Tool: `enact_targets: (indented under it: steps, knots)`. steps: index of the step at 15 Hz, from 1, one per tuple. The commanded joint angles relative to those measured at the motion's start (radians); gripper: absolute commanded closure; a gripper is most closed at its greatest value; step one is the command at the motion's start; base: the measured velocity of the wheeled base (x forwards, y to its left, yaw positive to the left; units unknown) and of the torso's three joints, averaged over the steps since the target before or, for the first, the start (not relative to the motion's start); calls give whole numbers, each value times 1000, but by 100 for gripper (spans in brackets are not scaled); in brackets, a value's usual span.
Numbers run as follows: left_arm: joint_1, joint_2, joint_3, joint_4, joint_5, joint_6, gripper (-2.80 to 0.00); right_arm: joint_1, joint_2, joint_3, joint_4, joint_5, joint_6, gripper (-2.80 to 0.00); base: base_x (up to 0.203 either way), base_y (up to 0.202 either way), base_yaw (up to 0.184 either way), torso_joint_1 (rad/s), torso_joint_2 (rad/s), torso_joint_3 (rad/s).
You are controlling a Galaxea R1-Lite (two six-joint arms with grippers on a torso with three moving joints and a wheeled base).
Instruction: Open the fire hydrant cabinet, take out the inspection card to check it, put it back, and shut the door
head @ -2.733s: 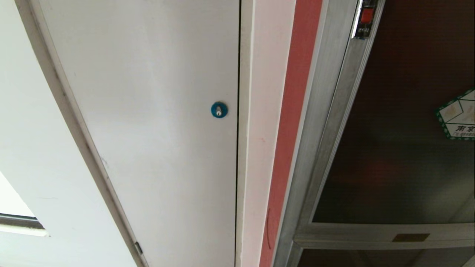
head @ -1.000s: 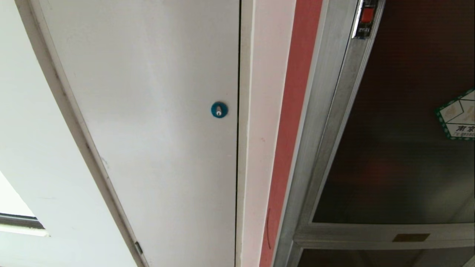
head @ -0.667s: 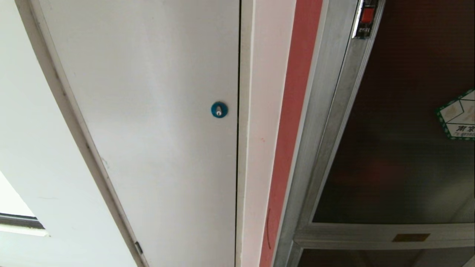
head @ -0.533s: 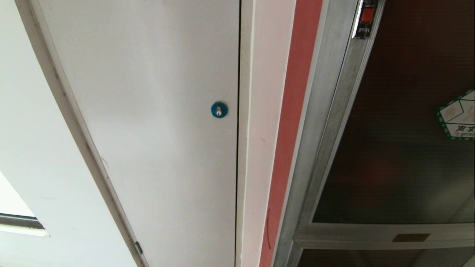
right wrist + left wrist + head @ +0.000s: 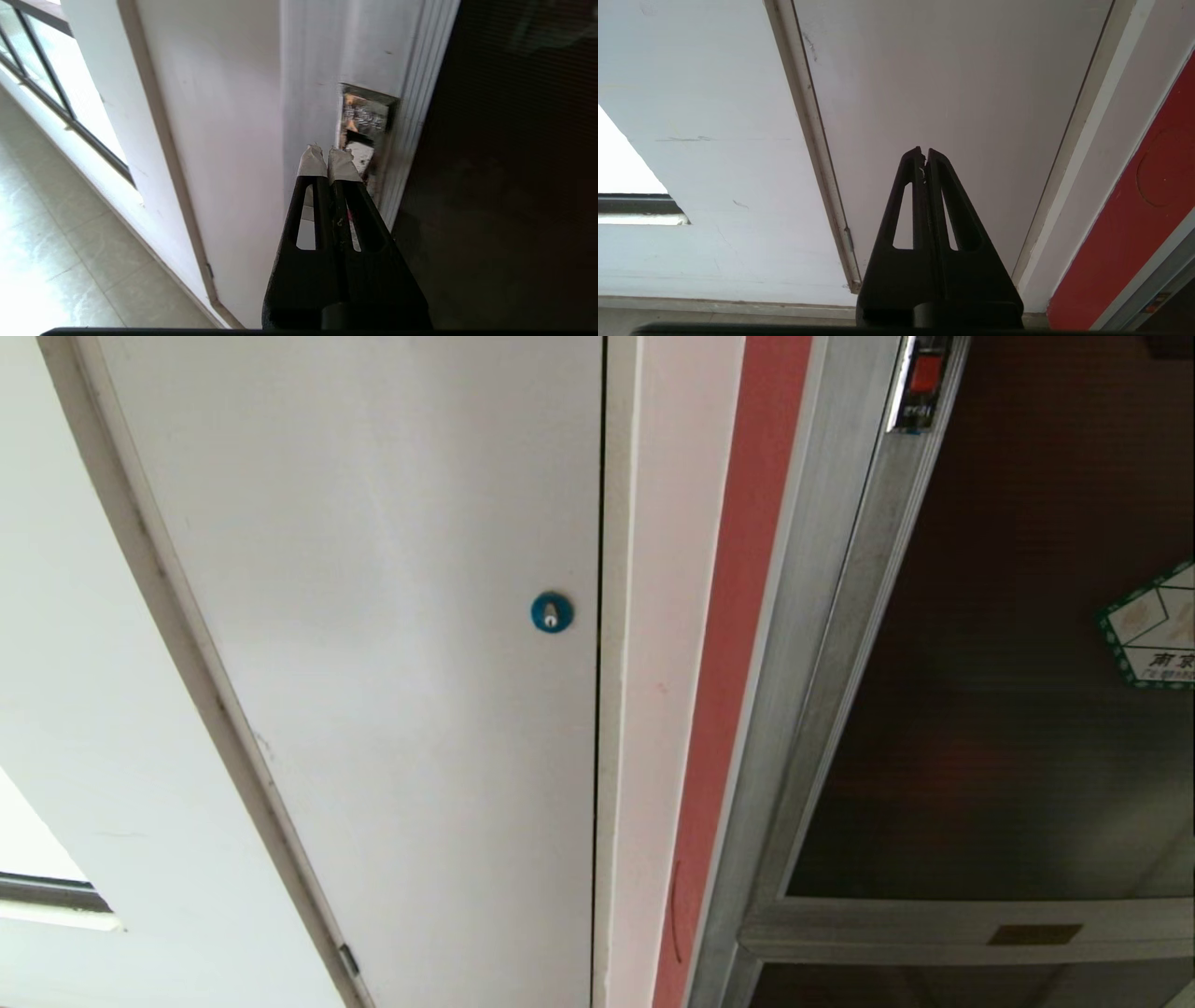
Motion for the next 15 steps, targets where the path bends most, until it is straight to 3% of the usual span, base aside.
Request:
enact_targets:
  steps: [1, 15]
  knots:
    - [0, 1, 6, 0, 1, -1, 0, -21, 12, 2, -2, 4, 0, 0, 0, 0, 0, 0, 0, 0]
    - [0, 1, 6, 0, 1, 0, 0, -23, 19, 75, -3, 2, -3, 0, 0, 0, 0, 0, 0, 0]
